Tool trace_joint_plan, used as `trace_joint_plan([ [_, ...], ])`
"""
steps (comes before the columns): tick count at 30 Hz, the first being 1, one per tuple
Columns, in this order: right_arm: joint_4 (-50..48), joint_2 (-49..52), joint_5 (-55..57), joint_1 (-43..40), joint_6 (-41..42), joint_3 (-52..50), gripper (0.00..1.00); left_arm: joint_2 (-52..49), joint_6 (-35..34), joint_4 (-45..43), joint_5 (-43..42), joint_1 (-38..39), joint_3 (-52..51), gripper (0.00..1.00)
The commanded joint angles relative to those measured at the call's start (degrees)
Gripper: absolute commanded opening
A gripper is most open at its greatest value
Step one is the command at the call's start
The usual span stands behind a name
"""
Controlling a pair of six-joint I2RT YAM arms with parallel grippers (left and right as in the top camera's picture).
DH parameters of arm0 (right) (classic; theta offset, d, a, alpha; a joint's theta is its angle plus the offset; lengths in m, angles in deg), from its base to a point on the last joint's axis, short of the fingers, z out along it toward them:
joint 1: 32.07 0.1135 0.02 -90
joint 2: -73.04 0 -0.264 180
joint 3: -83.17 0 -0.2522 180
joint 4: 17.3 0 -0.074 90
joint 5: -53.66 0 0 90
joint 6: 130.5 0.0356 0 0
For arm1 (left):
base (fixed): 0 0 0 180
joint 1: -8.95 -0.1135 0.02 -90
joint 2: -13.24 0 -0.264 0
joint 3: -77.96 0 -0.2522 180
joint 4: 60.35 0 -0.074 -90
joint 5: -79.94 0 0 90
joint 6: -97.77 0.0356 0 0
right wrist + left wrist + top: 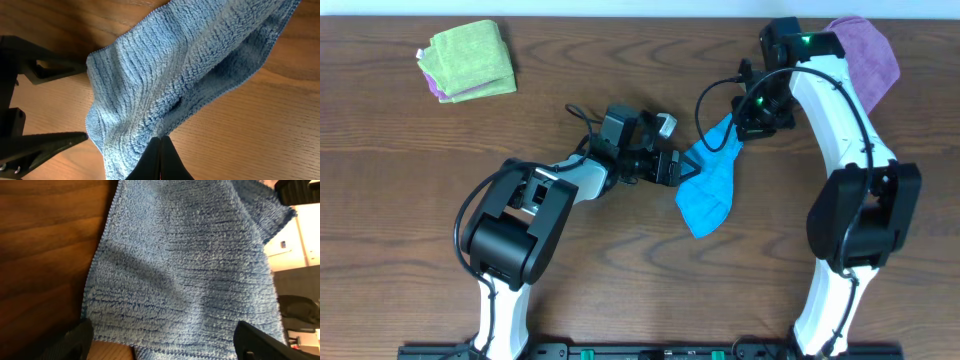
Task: Fold the cloth
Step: 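Grasp the corner with the left gripper and spread the cloth flat with both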
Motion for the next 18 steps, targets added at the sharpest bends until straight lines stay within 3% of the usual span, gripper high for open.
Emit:
trace_joint_plan([
  [1,-0.02,-0.22,-0.33,0.33,-0.72,0.35,0.02,-5.16,1.29,5.20,14.69,-0.87,-3.08,0.91],
  [5,-0.02,-0.22,-0.33,0.33,-0.72,0.35,0.02,-5.14,2.51,7.72,17.66,-1.11,-2.60,0.88],
  [10,-0.22,-0.22,-0.33,0.33,-0.72,0.35,0.02,-5.14,7.65,16.96,24.02,-1.18,1.66,0.83],
  [18,-0.42,-0.22,-0.33,0.33,-0.72,0.35,0.01,-5.14,15.30,29.33,34.99,-1.16,10.08,0.84],
])
